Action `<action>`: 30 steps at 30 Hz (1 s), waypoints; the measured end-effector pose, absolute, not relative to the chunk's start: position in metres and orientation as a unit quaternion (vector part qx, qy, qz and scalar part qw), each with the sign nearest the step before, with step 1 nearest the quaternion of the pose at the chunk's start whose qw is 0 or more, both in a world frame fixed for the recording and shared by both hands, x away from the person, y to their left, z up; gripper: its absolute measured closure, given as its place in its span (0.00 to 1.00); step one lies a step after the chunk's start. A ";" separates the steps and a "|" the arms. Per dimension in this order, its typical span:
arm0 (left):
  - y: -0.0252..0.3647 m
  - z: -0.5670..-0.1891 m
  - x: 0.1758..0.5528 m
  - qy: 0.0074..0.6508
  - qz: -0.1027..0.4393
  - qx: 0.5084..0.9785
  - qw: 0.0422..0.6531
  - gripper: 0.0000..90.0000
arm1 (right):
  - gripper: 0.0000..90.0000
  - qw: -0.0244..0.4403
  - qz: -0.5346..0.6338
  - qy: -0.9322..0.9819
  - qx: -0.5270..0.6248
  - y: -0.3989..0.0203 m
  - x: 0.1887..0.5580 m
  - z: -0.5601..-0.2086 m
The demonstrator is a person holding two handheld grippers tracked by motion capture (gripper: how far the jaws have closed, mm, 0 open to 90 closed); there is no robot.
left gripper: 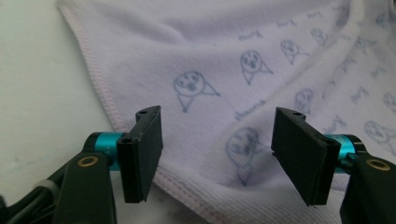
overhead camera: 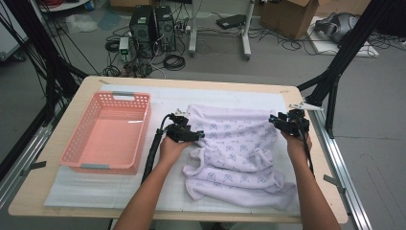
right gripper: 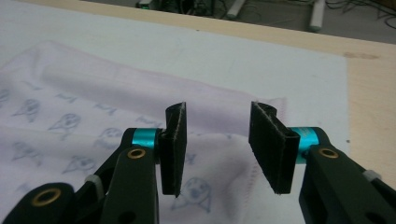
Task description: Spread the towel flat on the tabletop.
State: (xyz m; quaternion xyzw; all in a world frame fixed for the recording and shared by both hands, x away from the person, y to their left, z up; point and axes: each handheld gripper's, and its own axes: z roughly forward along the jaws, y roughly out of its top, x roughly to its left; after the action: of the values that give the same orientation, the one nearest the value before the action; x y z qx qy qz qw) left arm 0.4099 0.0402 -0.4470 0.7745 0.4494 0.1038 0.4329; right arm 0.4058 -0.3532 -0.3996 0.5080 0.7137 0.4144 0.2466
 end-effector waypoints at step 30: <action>0.067 -0.432 0.411 0.467 0.163 0.722 0.483 0.54 | 0.95 0.213 0.307 0.815 0.442 -0.306 0.387 -0.438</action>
State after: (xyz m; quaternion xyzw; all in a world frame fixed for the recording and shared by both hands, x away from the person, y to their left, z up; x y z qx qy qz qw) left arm 0.4108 0.0667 -0.4322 0.7223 0.4671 0.1633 0.4831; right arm 0.3871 -0.3059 -0.4381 0.4419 0.8155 0.3073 0.2130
